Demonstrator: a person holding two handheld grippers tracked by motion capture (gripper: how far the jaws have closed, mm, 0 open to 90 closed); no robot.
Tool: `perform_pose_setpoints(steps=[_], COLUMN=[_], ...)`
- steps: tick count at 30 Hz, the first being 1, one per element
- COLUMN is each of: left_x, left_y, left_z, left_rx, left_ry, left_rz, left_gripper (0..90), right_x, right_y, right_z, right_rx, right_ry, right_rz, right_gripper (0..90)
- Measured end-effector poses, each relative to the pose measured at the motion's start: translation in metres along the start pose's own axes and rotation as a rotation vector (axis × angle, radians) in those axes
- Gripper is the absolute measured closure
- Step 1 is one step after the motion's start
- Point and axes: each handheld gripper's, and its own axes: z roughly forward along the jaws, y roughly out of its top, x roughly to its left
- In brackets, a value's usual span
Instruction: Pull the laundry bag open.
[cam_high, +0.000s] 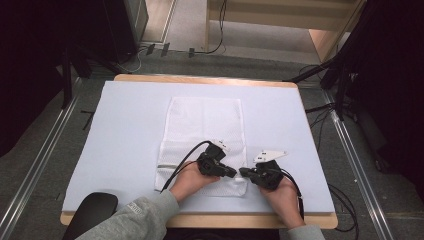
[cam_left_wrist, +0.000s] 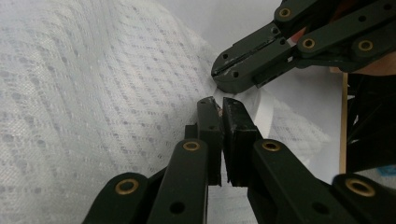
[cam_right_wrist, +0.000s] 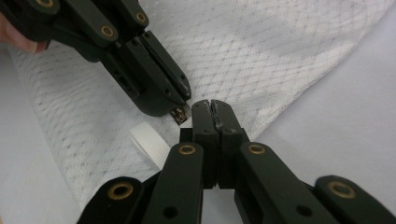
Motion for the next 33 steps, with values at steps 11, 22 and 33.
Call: perform_pose_setpoints(steps=[11, 22, 33], left_x=[0.018, 0.019, 0.031], left_y=[-0.014, -0.03, -0.05], left_z=[-0.033, -0.052, -0.083], left_rx=[0.027, 0.048, 0.042], left_ry=[-0.012, 0.024, 0.033], left_rz=[-0.077, -0.074, -0.1], left_gripper=[88.3, 88.4, 88.4], right_x=[-0.001, -0.002, -0.003], right_y=[-0.001, -0.002, -0.002], right_z=[0.0, 0.0, -0.001], right_rx=[-0.006, -0.007, -0.007], right_ry=[0.002, 0.01, 0.017], right_rz=[0.0, 0.02, 0.008], right_gripper=[90.0, 90.0, 90.0])
